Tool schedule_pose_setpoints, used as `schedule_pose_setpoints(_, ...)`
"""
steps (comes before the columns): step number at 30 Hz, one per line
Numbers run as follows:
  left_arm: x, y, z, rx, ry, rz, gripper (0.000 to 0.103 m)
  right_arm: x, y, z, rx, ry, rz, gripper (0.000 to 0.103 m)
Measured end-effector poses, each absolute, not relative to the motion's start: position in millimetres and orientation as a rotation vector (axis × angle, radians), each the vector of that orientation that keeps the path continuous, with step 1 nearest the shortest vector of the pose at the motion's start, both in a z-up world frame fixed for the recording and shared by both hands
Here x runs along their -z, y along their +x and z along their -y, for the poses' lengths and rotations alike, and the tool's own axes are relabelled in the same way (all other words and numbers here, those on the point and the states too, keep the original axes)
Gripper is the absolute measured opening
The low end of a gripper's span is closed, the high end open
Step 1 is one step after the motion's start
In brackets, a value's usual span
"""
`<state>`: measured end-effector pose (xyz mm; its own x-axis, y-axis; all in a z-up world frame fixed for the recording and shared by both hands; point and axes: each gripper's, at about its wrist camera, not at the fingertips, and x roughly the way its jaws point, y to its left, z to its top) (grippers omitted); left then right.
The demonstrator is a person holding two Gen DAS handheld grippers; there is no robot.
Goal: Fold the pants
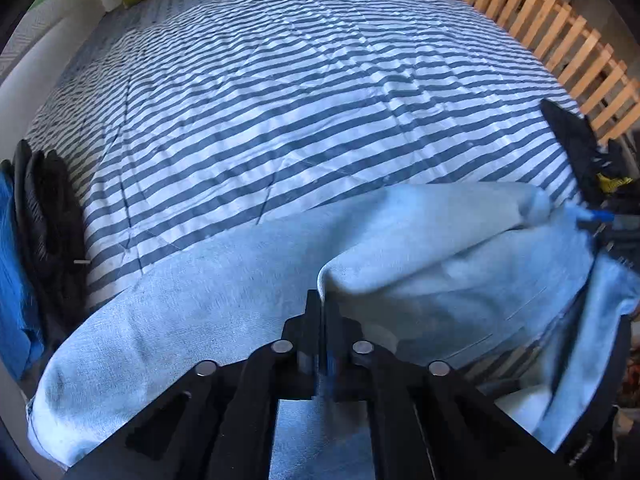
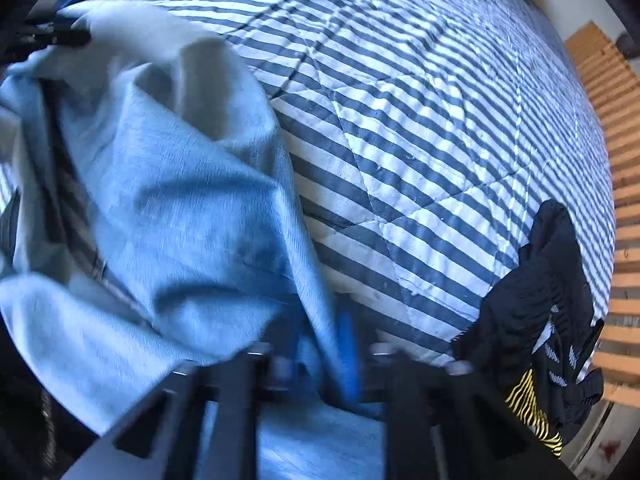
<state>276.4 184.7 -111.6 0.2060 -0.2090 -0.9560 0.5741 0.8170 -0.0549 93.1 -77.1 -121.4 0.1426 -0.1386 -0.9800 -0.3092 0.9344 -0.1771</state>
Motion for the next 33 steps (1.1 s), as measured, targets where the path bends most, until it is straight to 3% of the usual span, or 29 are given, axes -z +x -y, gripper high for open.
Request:
schedule_pose_setpoints(3,93,275,-197,0.585,0.267,-1.178,0.001,86,110,79,-0.02,-0.384,-1.337,0.004)
schedule_pose_setpoints(7,26,280,-218,0.616,0.113,-1.017,0.001,-9,127,90,0.151,-0.415,-1.046,0.004)
schedule_pose_setpoints(10,-23,274,-216,0.62,0.15,-0.901,0.001,-86,132,86,0.19,-0.413,-0.807,0.004)
schedule_pose_setpoints(13,-40,270,-222,0.611,0.152,-0.874,0.001,-118,128,77,0.184,-0.414,-0.722,0.008)
schedule_pose_setpoints(14,-35,270,-223,0.617,0.179,-0.902,0.001,-115,128,79,0.142,-0.383,-0.756,0.012)
schedule_pose_setpoints(15,-22,268,-226,0.604,0.224,-0.946,0.001,-108,129,82,0.078,-0.354,-0.822,0.031)
schedule_pose_setpoints(16,-13,264,-230,0.573,0.262,-0.968,0.001,-91,128,88,-0.005,-0.321,-0.907,0.06)
schedule_pose_setpoints(17,2,262,-235,0.538,0.302,-1.002,0.001,-77,122,95,-0.026,-0.291,-0.934,0.064)
schedule_pose_setpoints(23,73,257,-285,0.357,0.396,-1.166,0.003,10,111,155,0.011,-0.053,-1.116,0.065)
schedule_pose_setpoints(33,60,259,-309,0.289,0.277,-1.15,0.004,71,183,170,-0.005,0.138,-1.197,0.065)
